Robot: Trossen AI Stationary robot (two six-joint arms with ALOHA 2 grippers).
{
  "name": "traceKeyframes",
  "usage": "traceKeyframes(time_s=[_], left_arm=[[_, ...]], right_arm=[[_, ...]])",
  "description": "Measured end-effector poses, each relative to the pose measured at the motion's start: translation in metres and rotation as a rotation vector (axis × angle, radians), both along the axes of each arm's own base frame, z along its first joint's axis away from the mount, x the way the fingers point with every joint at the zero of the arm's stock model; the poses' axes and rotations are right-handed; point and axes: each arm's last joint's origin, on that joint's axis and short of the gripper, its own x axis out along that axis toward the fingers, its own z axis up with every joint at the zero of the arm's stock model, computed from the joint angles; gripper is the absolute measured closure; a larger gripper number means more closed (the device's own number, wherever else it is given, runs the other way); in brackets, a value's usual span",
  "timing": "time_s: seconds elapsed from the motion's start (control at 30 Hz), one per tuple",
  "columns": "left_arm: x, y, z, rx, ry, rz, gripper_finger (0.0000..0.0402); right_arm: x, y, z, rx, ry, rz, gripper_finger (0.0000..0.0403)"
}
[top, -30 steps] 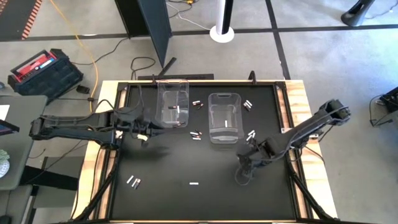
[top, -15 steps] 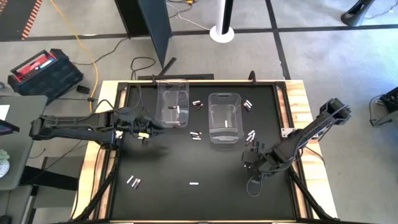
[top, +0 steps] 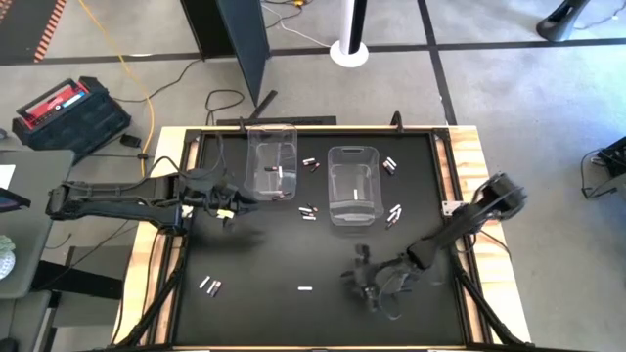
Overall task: Sort batteries
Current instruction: Put the white battery into the right transparent bin
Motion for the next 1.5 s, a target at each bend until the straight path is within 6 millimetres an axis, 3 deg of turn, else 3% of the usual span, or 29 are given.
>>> traceKeyframes(time_s=[0.3,0.67,0.9,1.13,1.5], left_arm=[[-0.003,-0.001,-0.007,-0.017,0.075,-0.014,0.0310],[-0.004,-0.001,-0.009,-0.006,0.099,-0.023,0.0310],[-0.004,-0.001,-0.008,-0.006,0.098,-0.023,0.0310],[-0.004,-0.001,-0.008,-0.006,0.098,-0.023,0.0310],[-0.006,-0.002,-0.006,-0.036,0.078,-0.029,0.0310]], right_arm=[[0.064,0.013,-0.031,0.012,0.010,-0.077,0.0232],[0.109,0.027,-0.061,0.038,-0.008,-0.128,0.0233],[0.120,0.029,-0.059,0.055,-0.020,-0.131,0.0233],[0.123,0.015,-0.063,0.026,0.037,-0.145,0.0241],[0.125,0.009,-0.065,0.035,0.058,-0.174,0.0371]])
